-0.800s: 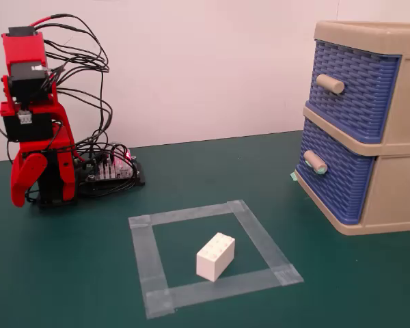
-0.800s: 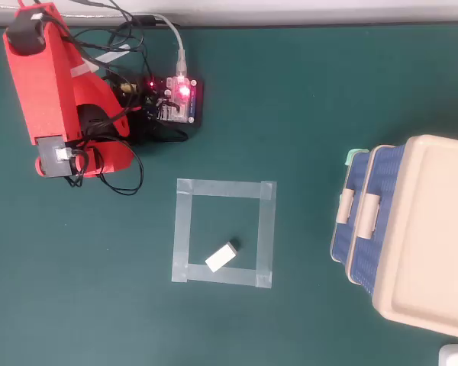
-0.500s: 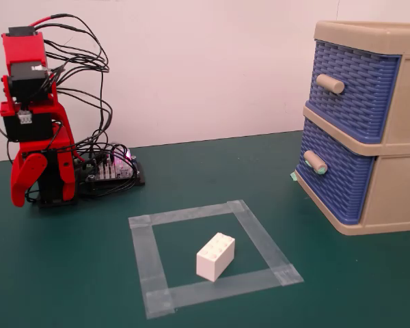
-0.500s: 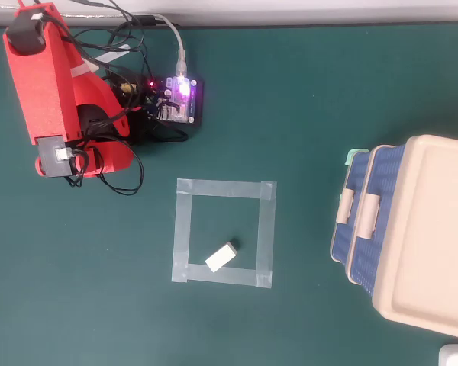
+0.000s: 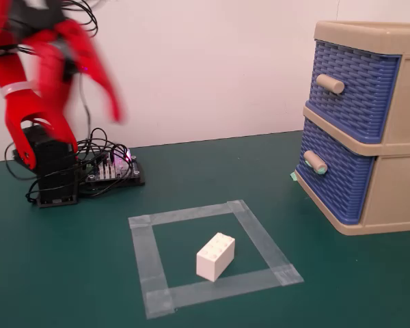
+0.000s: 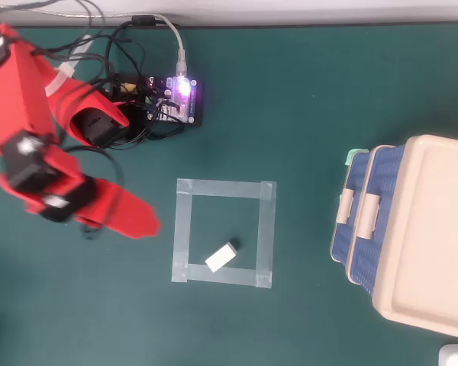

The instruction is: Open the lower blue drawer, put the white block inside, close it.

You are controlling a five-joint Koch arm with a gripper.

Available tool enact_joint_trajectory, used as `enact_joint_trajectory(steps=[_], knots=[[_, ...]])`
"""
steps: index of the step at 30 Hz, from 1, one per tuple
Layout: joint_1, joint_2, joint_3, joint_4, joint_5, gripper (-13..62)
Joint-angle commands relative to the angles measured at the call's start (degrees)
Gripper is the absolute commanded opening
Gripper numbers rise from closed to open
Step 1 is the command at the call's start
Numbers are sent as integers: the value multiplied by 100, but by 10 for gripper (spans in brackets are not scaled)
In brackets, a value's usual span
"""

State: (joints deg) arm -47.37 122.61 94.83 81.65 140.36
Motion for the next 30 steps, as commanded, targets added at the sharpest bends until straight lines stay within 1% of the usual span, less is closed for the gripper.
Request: enact_joint_trajectory(steps=[1, 2, 5, 8, 10, 12, 15, 18, 21, 26, 30], knots=[[-879, 53, 176, -703, 853, 338], [-1222, 9, 650, -1266, 1046, 337], [-1731, -9, 1898, -3120, 1204, 337], [-2118, -62, 3454, -6003, 1283, 337], [-2268, -334, 4263, -7928, 1283, 337], [-2452, -967, 4570, -9562, 1301, 337], [-2751, -2268, 4465, -11206, 1433, 337], [-2795, -3428, 3894, -12226, 1775, 337], [-2830, -4307, 3190, -12621, 2399, 337], [-2971, -5027, 2276, -12604, 3990, 337], [-3015, -5458, 1679, -12595, 4228, 337]])
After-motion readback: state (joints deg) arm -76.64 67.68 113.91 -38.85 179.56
